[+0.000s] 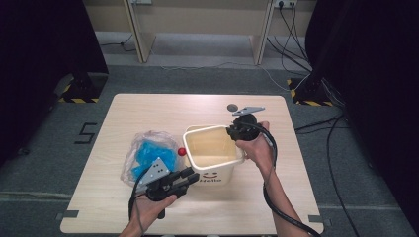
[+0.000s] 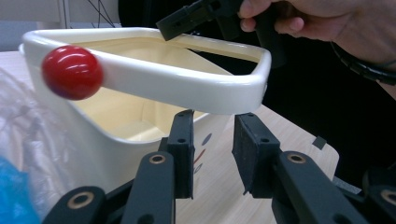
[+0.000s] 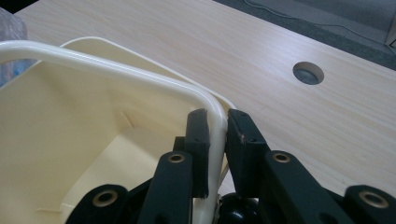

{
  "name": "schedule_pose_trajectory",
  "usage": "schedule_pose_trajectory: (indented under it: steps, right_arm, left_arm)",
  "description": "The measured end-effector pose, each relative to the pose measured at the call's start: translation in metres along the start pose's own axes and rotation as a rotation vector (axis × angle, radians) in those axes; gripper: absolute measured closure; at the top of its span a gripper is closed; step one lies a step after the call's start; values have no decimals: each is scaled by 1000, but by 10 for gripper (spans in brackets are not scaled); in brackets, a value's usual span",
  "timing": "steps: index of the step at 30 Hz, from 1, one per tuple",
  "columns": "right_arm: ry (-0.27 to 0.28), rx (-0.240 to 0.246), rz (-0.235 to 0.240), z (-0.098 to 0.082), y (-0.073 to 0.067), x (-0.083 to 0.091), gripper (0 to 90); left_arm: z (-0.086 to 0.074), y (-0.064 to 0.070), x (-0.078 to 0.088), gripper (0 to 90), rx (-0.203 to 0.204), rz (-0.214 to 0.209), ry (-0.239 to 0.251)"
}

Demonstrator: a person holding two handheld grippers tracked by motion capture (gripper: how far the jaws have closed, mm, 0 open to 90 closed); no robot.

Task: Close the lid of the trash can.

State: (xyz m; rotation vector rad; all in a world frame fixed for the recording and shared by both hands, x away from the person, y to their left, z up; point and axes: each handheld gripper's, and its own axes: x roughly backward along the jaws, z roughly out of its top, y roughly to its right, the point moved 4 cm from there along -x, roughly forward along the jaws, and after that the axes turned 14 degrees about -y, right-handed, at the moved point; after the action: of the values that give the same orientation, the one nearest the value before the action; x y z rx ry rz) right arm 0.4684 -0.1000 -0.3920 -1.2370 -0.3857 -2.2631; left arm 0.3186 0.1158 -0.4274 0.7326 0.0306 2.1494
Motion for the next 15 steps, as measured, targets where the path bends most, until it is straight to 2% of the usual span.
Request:
schedule_pose_trajectory:
  steps: [7,15]
  right_arm:
    - [23,8,-50,0,-1,0,793]
    - [26,3,-74,2,-4,-3,790]
  left_arm:
    - [1,-4,-1,665,14,0,-1]
    - [4,-13,-1,641,47,13,13]
